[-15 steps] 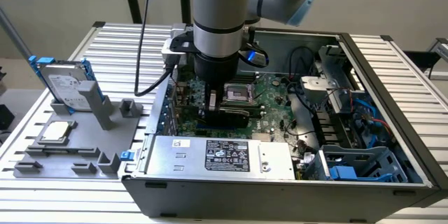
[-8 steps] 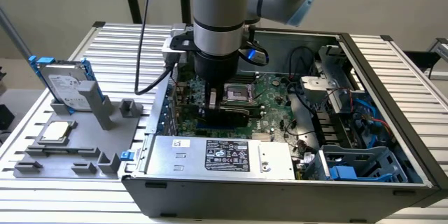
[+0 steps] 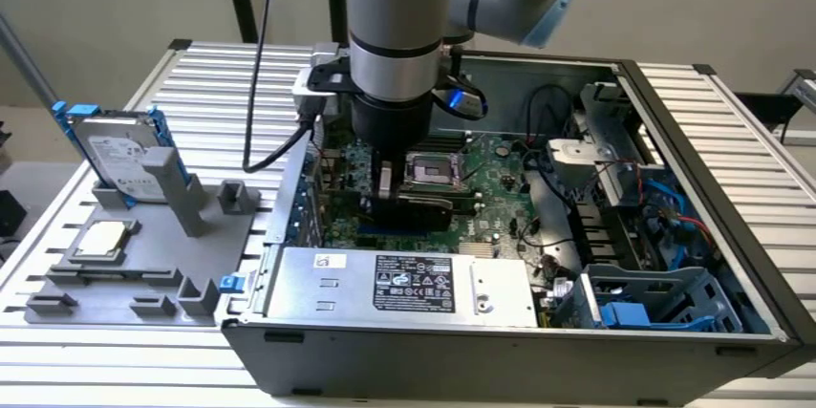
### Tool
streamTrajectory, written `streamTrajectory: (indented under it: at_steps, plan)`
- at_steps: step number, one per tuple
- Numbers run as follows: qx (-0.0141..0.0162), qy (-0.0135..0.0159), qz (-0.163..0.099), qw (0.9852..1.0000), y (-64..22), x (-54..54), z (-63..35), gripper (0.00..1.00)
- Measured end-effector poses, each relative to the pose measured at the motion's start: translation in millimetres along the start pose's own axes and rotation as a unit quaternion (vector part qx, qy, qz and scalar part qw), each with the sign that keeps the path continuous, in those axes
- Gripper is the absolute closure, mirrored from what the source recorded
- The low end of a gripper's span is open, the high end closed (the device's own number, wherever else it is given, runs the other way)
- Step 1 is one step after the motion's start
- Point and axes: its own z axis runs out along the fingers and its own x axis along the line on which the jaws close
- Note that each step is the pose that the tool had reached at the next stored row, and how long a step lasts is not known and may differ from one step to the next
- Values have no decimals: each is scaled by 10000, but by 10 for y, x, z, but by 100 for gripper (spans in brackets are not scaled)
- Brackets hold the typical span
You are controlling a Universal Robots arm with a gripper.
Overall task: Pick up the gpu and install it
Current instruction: 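Insert the gpu into the slot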
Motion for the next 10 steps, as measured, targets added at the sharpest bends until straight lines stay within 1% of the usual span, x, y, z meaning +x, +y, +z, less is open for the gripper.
streamTrajectory:
  at_steps: [4,10]
  plan:
    - [-1,8,0,10000,1,1,13,74]
    - [0,8,0,10000,0,0,20,74]
